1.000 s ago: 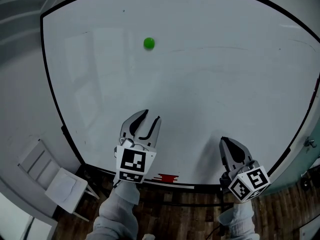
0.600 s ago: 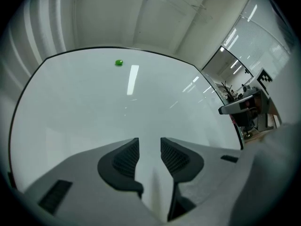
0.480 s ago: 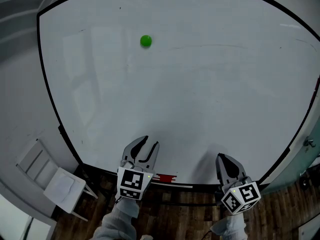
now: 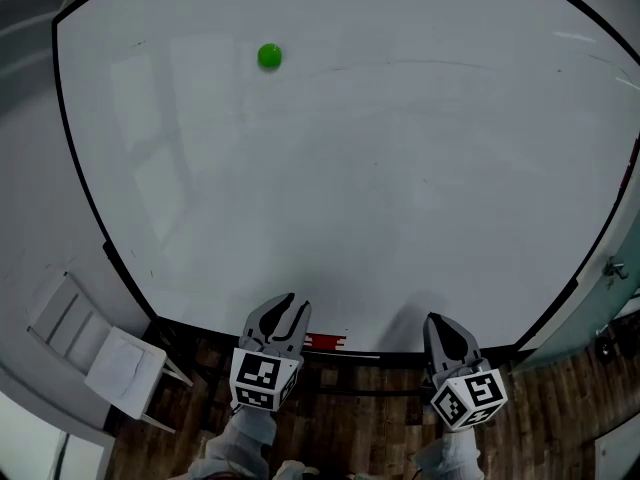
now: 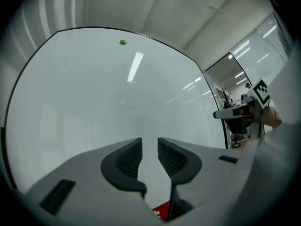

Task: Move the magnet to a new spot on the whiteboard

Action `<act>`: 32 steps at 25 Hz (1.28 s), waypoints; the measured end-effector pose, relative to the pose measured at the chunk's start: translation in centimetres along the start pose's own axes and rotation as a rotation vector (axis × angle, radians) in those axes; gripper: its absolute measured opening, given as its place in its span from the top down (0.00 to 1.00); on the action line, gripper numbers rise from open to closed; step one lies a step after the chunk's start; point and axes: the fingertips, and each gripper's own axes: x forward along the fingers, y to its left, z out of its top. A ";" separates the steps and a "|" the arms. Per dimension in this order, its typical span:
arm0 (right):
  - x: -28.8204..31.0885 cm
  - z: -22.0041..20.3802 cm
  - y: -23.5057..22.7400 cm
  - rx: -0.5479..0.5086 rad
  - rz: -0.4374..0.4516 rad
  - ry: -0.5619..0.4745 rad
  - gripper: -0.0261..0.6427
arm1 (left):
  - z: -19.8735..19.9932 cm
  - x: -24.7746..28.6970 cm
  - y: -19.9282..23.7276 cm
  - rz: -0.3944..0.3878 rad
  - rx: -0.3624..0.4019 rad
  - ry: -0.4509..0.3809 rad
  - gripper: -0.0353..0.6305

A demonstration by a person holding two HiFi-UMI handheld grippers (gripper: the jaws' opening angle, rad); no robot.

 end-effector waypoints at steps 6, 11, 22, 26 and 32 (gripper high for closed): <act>0.2 -4.7 0.1 -0.025 -0.008 0.076 0.92 | -3.3 -0.3 -1.9 -0.068 -0.079 0.062 0.83; 0.0 -7.8 1.2 0.012 0.015 0.131 0.92 | -5.5 -0.6 -3.5 -0.135 -0.144 0.083 0.88; -1.3 -12.6 2.9 0.067 0.061 0.240 0.92 | -10.6 -2.0 -6.6 -0.263 -0.149 0.149 0.93; -1.6 -13.7 3.0 0.074 0.063 0.268 0.92 | -11.9 -2.3 -7.1 -0.279 -0.149 0.177 0.93; -2.1 -14.4 2.6 0.076 0.062 0.289 0.92 | -12.8 -2.4 -7.2 -0.268 -0.172 0.187 0.93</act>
